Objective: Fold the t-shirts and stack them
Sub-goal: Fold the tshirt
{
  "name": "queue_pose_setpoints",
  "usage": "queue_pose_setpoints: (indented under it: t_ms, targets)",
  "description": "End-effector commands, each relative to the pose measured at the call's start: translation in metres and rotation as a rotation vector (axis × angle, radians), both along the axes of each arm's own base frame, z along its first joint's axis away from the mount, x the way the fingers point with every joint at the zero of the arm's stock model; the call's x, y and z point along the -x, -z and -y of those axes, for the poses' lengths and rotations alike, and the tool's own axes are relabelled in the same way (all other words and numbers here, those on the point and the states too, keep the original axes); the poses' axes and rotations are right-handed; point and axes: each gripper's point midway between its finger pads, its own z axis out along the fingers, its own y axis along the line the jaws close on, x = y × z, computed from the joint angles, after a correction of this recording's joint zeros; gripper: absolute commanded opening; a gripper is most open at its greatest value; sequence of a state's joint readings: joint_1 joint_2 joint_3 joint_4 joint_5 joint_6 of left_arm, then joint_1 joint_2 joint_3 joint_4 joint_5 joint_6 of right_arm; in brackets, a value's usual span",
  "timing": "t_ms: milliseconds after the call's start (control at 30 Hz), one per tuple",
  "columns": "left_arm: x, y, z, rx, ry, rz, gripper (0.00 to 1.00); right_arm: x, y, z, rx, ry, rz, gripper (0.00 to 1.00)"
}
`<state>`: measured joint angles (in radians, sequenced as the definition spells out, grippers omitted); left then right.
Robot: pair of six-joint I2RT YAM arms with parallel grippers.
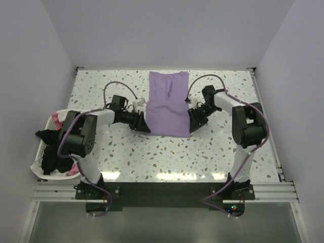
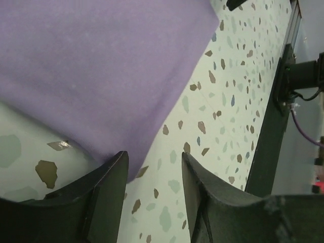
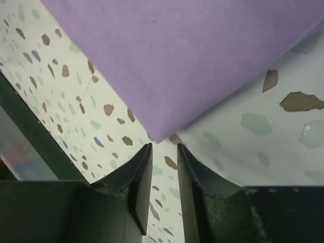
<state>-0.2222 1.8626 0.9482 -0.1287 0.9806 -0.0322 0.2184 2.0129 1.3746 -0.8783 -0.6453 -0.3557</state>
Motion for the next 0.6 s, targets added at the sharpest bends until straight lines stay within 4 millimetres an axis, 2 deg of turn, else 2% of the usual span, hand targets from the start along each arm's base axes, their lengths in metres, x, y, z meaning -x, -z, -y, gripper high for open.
queue_pose_setpoints:
  t_ms: [0, 33, 67, 100, 133, 167, 200, 233, 267, 333, 367, 433, 567]
  targets:
    - [-0.006, -0.072, -0.005, 0.013, 0.146, 0.378, 0.52, -0.005, -0.057, -0.001, -0.043, -0.124, 0.224, 0.32]
    - [-0.006, -0.075, -0.01, -0.024, 0.164, 0.445, 0.53, -0.005, -0.07, -0.002, -0.04, -0.145, 0.289, 0.36]
    - [-0.006, -0.075, -0.014, -0.058, 0.218, 0.567, 0.55, -0.012, -0.075, -0.003, -0.028, -0.195, 0.38, 0.38]
    - [-0.007, -0.088, -0.017, -0.081, 0.238, 0.675, 0.56, -0.02, -0.074, 0.006, 0.063, -0.217, 0.458, 0.4]
    - [-0.008, -0.086, -0.021, -0.129, 0.261, 0.74, 0.57, -0.012, -0.068, 0.0, 0.095, -0.275, 0.503, 0.43]
    - [-0.006, -0.078, -0.026, -0.179, 0.333, 0.849, 0.57, -0.015, -0.078, 0.0, 0.128, -0.335, 0.615, 0.45]
    - [-0.003, -0.08, -0.023, -0.21, 0.38, 0.927, 0.58, -0.025, -0.083, -0.006, 0.15, -0.369, 0.718, 0.46]
    - [-0.006, -0.074, -0.028, -0.286, 0.412, 0.986, 0.58, -0.013, -0.069, -0.008, 0.21, -0.438, 0.743, 0.47]
    - [0.002, -0.061, -0.025, -0.325, 0.5, 1.06, 0.57, -0.018, -0.076, -0.013, 0.225, -0.496, 0.837, 0.47]
    - [-0.001, -0.06, -0.027, -0.401, 0.544, 1.174, 0.57, -0.009, -0.062, -0.016, 0.251, -0.563, 0.859, 0.47]
    - [0.007, -0.048, -0.025, -0.417, 0.611, 1.219, 0.57, -0.012, -0.06, -0.018, 0.257, -0.589, 0.893, 0.47]
    - [0.0, -0.047, -0.023, -0.467, 0.614, 1.287, 0.58, -0.007, -0.046, -0.016, 0.289, -0.635, 0.89, 0.47]
    - [-0.002, -0.031, -0.018, -0.5, 0.672, 1.34, 0.57, -0.012, -0.026, -0.014, 0.327, -0.687, 0.905, 0.45]
